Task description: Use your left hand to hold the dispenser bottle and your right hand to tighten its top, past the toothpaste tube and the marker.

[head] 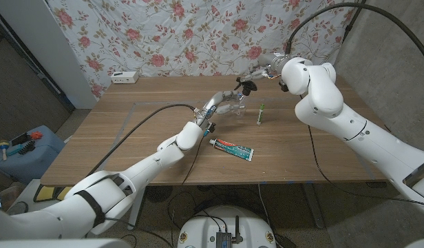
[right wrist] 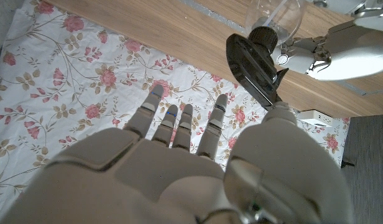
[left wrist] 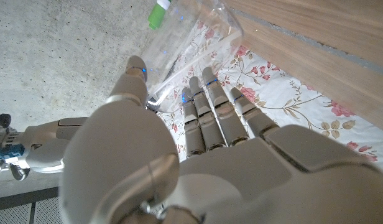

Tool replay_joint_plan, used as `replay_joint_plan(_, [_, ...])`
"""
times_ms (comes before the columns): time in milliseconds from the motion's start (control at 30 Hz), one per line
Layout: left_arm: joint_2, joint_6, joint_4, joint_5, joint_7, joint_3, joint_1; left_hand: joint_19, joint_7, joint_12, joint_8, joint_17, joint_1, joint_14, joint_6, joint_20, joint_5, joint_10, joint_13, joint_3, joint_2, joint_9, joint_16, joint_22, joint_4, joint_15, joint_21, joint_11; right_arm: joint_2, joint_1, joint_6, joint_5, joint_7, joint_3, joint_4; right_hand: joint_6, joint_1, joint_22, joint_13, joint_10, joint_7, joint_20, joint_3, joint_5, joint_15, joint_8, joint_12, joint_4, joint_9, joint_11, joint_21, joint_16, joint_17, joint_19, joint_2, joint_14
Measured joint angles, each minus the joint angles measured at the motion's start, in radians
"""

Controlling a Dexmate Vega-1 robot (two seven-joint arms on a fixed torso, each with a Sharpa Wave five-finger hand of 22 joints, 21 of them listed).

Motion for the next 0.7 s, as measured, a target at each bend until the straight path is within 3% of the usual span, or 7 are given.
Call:
replay_joint_plan(200, [0.013,0.002,-0.031,0.001,0.002,-0.010,0.019,0.000,0.000,-0.002,-0.003,0.000,0.000,0.000,0.000,0.000,0.000,0.000,0.000,0.000,0.000,0.000,0.000,0.000,0.000,0.000,0.000,0.000,-0.001,-0.004,-0.016,0.041,-0.049,0.005,-0.003,-0.012,-0.015,0.000,0.000,0.000,0.005,0.000,-0.003,0.000,0.000,0.000,0.000,0.003,0.000,0.000,0.000,0.000,0.000,0.000,0.007,0.000])
replay_joint_plan(433, [0.028,0.014,-0.067,0.002,0.013,-0.025,0.042,-0.004,0.000,0.001,-0.006,0.000,0.000,0.000,0.000,0.004,-0.001,0.000,0.000,0.000,0.000,0.001,0.000,0.000,0.000,0.000,0.000,0.000,-0.006,-0.028,-0.040,0.090,-0.120,0.019,-0.021,-0.037,-0.038,0.000,0.000,-0.005,-0.020,-0.019,-0.008,0.000,0.000,0.004,0.000,0.017,0.000,0.005,0.005,0.000,0.005,0.019,0.030,0.000])
replay_joint_plan(700, [0.043,0.019,-0.106,-0.003,0.028,-0.048,0.075,-0.004,0.000,0.001,-0.002,0.000,0.000,0.000,0.000,0.004,-0.002,0.000,-0.003,0.000,0.000,0.001,0.000,0.000,0.000,0.000,0.000,0.000,-0.004,-0.054,-0.079,0.152,-0.214,0.027,-0.037,-0.048,-0.052,0.000,0.000,-0.005,-0.009,-0.026,-0.009,0.000,0.000,0.008,0.000,0.024,0.000,0.005,0.012,0.004,0.005,0.026,0.044,0.000])
